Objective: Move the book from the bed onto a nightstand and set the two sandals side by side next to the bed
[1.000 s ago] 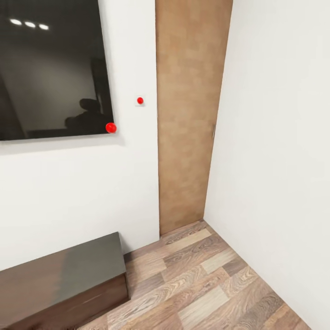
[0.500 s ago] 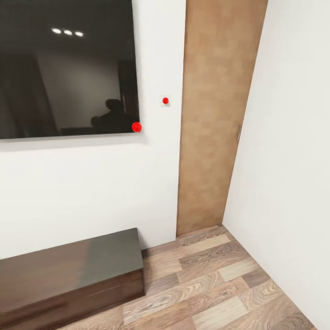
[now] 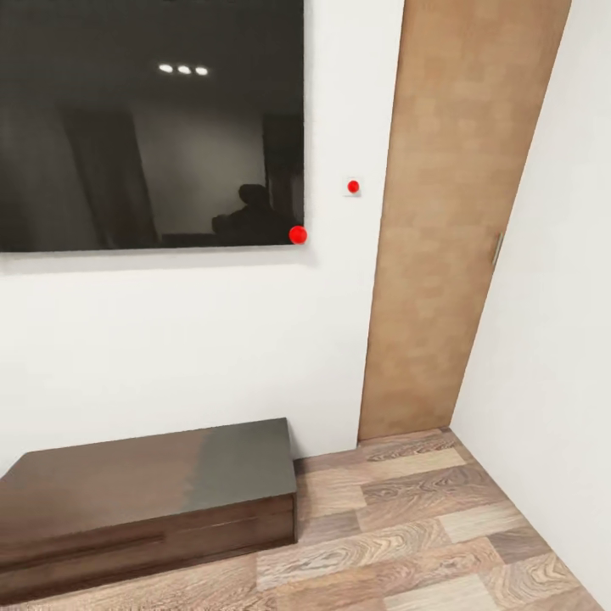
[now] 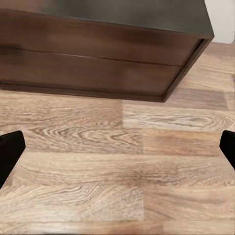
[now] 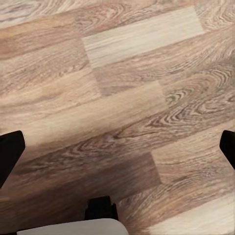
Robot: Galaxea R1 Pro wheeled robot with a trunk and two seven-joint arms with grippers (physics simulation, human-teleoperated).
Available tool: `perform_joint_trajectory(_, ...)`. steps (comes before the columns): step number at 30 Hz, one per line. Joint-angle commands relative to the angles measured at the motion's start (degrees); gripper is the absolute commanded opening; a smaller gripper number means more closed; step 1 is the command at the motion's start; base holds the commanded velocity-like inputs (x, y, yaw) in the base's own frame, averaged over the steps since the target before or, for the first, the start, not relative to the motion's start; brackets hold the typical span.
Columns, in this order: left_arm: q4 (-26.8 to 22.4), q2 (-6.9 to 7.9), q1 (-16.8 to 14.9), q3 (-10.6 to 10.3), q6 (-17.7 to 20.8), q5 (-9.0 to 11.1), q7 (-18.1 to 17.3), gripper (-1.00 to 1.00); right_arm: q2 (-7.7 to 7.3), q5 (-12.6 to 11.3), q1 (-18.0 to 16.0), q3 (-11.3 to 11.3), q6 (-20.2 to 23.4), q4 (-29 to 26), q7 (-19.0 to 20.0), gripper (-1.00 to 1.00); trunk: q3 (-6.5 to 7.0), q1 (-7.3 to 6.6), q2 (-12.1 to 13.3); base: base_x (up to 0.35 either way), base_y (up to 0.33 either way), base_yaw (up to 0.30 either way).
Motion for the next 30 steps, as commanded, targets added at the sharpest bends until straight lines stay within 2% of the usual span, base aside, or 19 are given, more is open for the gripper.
perform_joint_trajectory(1, -0.04, -0.03, 0.0, 0.03, -0.07, 0.35, -0.01, 1.0, 0.0, -0.02, 0.03, 0.0, -0.07, -0.07, -0.11, 1.0, -0.04, 0.0, -0.02, 0.0, 0.0, 0.294)
perform_joint_trajectory(30, -0.04, -0.03, 0.0, 0.03, -0.07, 0.43, -0.01, 1.0, 0.01, -0.02, 0.03, 0.0, -0.07, -0.07, -0.12, 1.0, -0.04, 0.0, -0.02, 0.0, 0.0, 0.294)
